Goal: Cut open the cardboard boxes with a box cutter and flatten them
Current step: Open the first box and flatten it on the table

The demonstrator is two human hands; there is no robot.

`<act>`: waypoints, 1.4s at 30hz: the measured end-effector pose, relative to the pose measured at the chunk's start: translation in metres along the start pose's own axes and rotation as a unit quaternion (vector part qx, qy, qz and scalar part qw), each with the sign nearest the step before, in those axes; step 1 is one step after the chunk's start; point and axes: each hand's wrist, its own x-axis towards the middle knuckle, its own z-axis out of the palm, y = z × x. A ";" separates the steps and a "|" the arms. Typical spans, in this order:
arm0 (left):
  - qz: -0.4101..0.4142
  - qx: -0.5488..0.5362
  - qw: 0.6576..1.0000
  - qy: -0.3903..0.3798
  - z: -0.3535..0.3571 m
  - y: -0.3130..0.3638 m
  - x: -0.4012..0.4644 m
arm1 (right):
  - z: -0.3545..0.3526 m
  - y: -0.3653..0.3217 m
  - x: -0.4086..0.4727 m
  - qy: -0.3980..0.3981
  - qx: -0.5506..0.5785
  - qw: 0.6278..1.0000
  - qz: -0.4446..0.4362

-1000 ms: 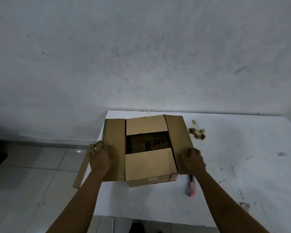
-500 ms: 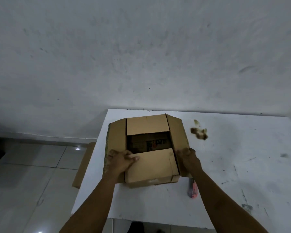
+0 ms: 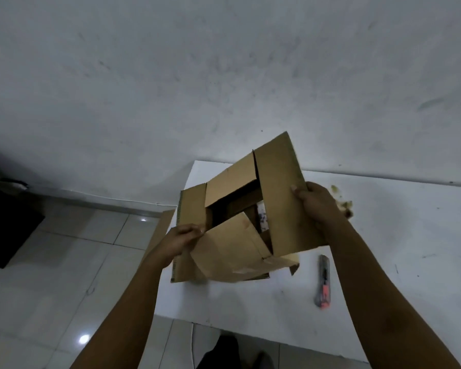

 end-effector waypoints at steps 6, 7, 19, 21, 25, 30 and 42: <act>0.067 0.056 0.996 0.019 -0.010 0.021 -0.020 | 0.040 -0.035 0.002 0.054 -0.122 0.989 -0.057; 0.082 0.080 0.993 0.014 -0.009 0.024 -0.024 | 0.047 -0.039 0.004 0.062 -0.128 0.988 -0.061; 0.029 0.106 0.970 -0.218 -0.005 -0.013 -0.025 | 0.103 -0.039 0.000 0.068 -0.070 0.995 -0.017; 0.029 0.104 0.968 -0.226 -0.012 -0.014 -0.020 | 0.116 -0.030 -0.005 0.104 -0.094 0.989 -0.050; 0.053 0.157 0.954 -0.248 -0.020 -0.011 -0.004 | 0.139 -0.016 -0.012 0.177 -0.325 0.920 -0.129; 0.080 0.211 0.925 -0.304 -0.027 -0.013 0.012 | 0.175 -0.015 -0.023 0.043 -0.369 0.928 -0.032; 0.023 -0.068 0.990 -0.124 -0.070 0.064 0.071 | 0.231 -0.019 -0.050 0.089 -0.406 0.907 -0.063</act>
